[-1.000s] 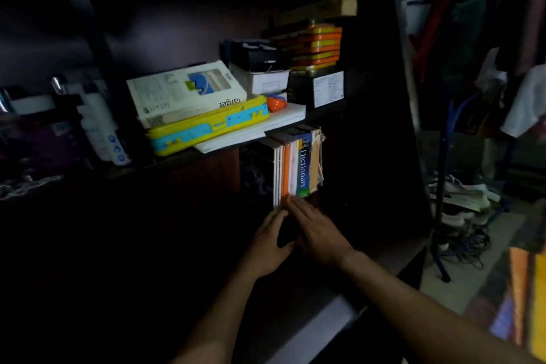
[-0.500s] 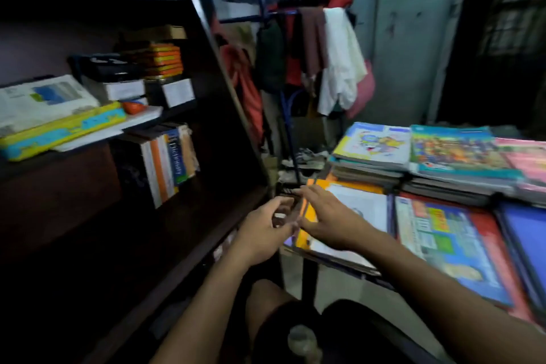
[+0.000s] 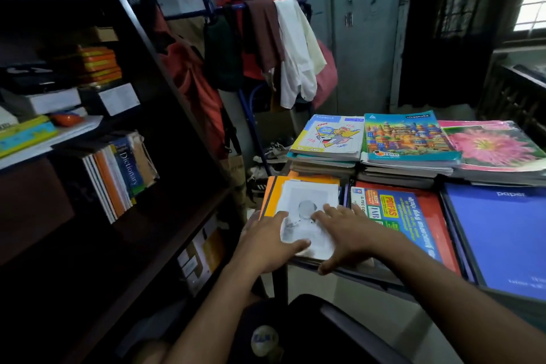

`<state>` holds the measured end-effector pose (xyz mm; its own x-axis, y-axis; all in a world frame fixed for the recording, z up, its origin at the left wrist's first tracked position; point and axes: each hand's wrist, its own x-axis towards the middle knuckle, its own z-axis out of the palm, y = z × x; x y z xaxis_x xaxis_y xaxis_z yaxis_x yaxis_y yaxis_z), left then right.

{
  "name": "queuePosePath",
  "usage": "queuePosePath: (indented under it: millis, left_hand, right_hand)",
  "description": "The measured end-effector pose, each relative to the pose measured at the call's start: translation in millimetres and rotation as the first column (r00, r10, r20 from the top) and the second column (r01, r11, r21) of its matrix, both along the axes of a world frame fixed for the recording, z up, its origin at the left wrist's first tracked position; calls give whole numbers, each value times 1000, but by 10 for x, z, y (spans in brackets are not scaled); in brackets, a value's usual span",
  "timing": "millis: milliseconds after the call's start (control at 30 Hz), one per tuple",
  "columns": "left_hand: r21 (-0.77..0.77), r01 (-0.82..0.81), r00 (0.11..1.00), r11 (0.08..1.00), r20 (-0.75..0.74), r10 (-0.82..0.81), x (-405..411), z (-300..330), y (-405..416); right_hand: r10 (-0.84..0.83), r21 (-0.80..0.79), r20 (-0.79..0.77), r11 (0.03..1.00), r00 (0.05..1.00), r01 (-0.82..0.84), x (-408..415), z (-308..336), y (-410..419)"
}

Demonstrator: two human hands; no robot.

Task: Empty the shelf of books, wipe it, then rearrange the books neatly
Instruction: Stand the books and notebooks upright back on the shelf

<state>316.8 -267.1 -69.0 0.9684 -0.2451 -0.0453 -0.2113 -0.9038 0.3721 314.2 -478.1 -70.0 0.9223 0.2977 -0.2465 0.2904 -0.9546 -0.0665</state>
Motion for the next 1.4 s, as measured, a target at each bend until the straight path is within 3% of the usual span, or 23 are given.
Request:
queuePosePath:
  millis: [67,200,333,400,633,767,833,900,1100,1400]
  left_hand:
    - [-143,-89,996,986,-31,85,52,31,6]
    - [-262,-226,972,938,-119,201,155,101,-40]
    - [-423,-280,952,862,-242,190,191,132,-52]
    - [-409,-270,952,872,-247,179,203,105,-75]
    - [-37,-253,966,967,-59,250,173,58,-223]
    - [5,-213,977,977,-20,213,189,50,-257]
    - [-3,-198,980,980,-14,198,193,76,-271]
    - [-23,-190,982,982,11,190,164,111,-278]
    - [-99,-194,979,976,34,199,97,148,-226]
    - [-438,-354,927,826,-282,248,194,209,-116]
  right_hand:
    - [7,34,-9,999,1000,-7,3,10,10]
    - [21,52,-7,998,1000,-21,-25,82,-7]
    - [22,78,-4,997,1000,-22,-16,74,10]
    - [19,91,-16,996,1000,-17,-14,49,11]
    - [24,194,-59,981,998,-13,-80,227,-146]
    - [-168,219,-76,959,983,181,-40,385,-517]
    - [-369,113,-53,921,928,373,-36,400,-777]
    - [-467,33,-79,882,881,471,-116,442,-916]
    - [-432,81,-65,896,899,437,-65,407,-724]
    - [-275,30,-29,961,961,276,-76,141,-128]
